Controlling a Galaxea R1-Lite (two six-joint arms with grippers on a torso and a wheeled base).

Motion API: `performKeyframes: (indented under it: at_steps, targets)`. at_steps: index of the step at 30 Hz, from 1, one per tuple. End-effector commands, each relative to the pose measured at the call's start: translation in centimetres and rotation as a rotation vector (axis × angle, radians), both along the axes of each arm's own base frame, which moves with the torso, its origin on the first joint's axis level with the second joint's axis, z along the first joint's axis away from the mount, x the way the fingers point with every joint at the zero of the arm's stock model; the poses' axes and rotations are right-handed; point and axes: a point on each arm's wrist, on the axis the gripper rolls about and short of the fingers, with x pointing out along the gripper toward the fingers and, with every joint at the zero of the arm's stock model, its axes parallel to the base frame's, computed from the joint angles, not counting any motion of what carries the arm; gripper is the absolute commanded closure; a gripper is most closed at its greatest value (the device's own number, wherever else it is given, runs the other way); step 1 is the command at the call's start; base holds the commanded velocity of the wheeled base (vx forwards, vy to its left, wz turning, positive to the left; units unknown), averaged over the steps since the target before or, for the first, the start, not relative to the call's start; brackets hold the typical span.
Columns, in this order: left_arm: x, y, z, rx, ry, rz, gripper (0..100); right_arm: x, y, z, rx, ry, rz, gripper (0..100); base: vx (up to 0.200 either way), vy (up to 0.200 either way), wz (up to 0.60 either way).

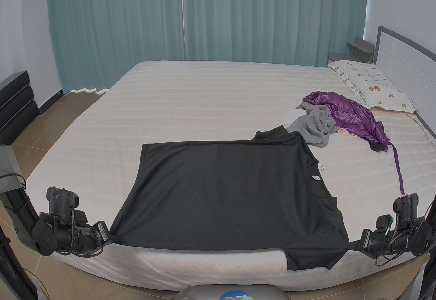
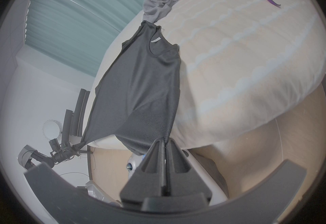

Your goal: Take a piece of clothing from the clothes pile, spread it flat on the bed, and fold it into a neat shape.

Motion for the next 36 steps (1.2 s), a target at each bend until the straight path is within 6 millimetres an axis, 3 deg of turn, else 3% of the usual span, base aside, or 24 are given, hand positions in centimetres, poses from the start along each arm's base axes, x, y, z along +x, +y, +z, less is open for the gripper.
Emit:
performKeyframes:
  at_steps: [1,15,36]
  targets:
    - [-0.6,0.1,-0.1,0.006,0.009,-0.005,100,-1.1,-0.1,0.8,-0.013,-0.006,0.008,100,0.0,0.0,0.0]
    - [-1.6,0.1,0.2,0.035,0.002,-0.041,100,-2.0,-0.6,1.1,-0.041,0.016,0.022,100,0.0,0.0,0.0]
    - [-3.7,0.1,1.1,0.12,0.055,-0.173,100,-5.0,-0.6,2.3,-0.152,0.028,0.176,100,0.0,0.0,0.0]
